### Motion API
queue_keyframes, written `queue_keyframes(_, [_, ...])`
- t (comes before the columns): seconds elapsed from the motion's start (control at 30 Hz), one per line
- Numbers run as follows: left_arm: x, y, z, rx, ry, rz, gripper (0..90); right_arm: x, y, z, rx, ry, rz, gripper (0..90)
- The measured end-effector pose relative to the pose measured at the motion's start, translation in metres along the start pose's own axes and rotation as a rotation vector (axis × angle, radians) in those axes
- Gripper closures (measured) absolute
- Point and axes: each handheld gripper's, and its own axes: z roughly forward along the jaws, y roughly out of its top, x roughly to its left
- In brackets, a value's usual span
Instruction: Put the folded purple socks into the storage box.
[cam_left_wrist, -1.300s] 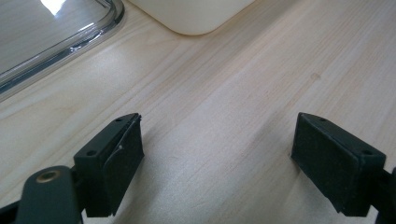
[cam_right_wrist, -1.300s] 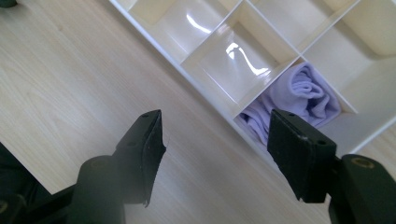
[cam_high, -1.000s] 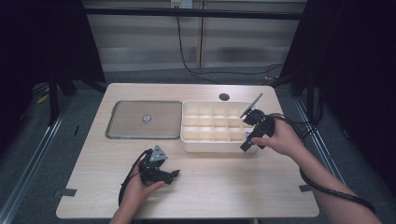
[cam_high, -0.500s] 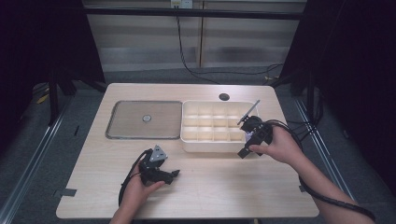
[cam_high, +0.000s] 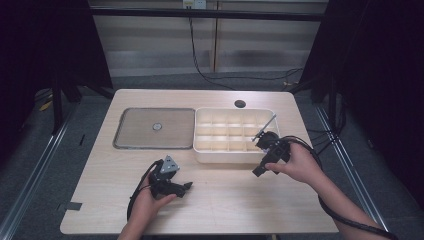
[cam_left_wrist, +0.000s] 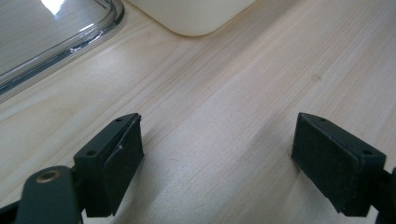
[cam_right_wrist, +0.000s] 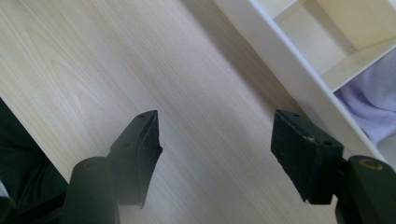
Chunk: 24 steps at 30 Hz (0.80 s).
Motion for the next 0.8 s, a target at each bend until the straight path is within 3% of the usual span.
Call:
queue_keyframes(0.37, [0.000, 0.000, 0.000, 0.001, 0.000, 0.001, 15.9, 0.012, -0.001, 0.009, 0.000, 0.001, -0.031, 31.9])
queue_keyframes(0.8, [0.000, 0.000, 0.000, 0.001, 0.000, 0.001, 15.9, 0.026, -0.003, 0.030, 0.002, 0.036, -0.057, 31.1])
